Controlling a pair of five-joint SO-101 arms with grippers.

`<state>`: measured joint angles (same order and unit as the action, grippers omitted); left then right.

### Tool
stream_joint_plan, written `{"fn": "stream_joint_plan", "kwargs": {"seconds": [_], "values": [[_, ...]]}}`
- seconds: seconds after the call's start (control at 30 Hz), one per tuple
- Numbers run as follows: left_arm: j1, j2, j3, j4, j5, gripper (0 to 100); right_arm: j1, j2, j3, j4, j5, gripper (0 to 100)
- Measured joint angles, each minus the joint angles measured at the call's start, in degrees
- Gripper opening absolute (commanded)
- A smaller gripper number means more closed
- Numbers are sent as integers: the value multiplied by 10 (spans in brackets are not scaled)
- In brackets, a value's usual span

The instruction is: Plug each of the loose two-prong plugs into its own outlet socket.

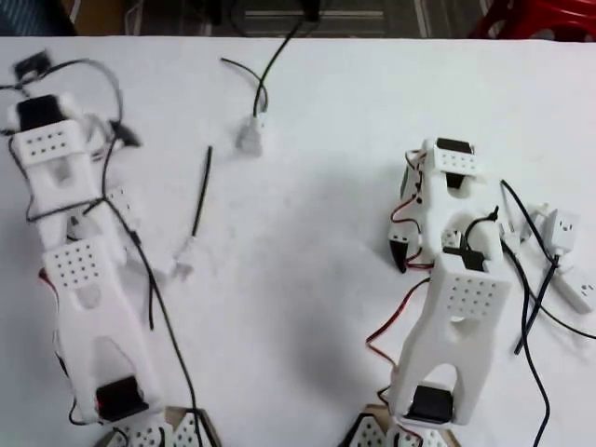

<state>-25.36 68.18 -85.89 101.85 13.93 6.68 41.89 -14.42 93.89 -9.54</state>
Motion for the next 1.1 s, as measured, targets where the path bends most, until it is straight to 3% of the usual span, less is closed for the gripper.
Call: {"fn": "stream_joint_plan", "kwargs": {"seconds": [0.27, 0.57, 1.1], "values": [[-15, 0, 130, 0, 4, 336, 0, 1, 0, 0, 0, 328], [-11, -20, 197, -4, 4, 15, 0, 2, 0, 0, 0, 328], [68, -105, 239, 2, -18, 23, 0, 2, 0, 0, 0, 327]]}}
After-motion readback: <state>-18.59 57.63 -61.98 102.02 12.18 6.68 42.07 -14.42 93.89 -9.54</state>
